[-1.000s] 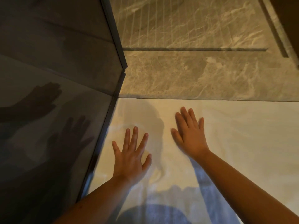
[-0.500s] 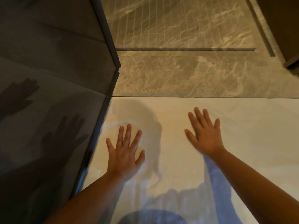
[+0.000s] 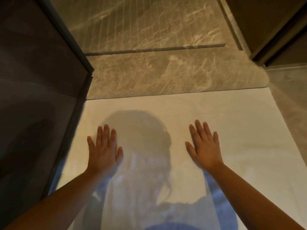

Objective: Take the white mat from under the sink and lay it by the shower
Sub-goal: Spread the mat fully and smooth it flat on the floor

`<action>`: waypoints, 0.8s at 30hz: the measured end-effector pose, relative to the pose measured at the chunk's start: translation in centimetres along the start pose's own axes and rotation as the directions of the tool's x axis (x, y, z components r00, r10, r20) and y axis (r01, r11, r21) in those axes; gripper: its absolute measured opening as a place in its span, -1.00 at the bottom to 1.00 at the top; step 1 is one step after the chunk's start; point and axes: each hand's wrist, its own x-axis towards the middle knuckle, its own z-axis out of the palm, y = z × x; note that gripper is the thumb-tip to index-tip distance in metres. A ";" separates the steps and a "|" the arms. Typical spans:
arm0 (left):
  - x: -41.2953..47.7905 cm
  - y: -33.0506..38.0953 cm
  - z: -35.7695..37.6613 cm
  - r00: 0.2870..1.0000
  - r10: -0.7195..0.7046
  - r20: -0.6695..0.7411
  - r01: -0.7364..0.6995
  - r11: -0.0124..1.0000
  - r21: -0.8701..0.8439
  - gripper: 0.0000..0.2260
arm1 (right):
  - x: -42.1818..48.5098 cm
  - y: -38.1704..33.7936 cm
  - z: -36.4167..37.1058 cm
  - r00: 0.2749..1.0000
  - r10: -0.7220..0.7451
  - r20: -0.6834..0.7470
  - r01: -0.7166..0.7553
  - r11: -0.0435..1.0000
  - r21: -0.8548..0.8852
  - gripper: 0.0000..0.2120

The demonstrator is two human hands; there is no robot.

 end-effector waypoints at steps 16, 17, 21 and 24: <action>4.3 16.8 0.0 1.000 -0.011 0.018 0.015 0.973 -0.231 -0.51 | 5.1 2.8 -2.1 0.973 -0.199 -0.116 0.220 0.952 0.212 -0.53; 4.1 16.9 0.3 0.999 -0.032 -0.003 0.031 0.970 -0.241 -0.50 | 5.4 2.5 -2.0 0.967 -0.238 -0.097 0.252 0.948 0.194 -0.53; 4.0 16.8 0.5 0.998 -0.035 -0.048 0.023 0.974 -0.226 -0.47 | 6.8 1.5 -1.4 0.937 -0.348 0.007 0.346 0.934 0.090 -0.48; 3.8 16.7 0.3 0.998 -0.030 -0.049 0.018 0.974 -0.226 -0.46 | 7.5 2.1 -0.7 0.952 -0.307 0.006 0.307 0.952 0.008 -0.44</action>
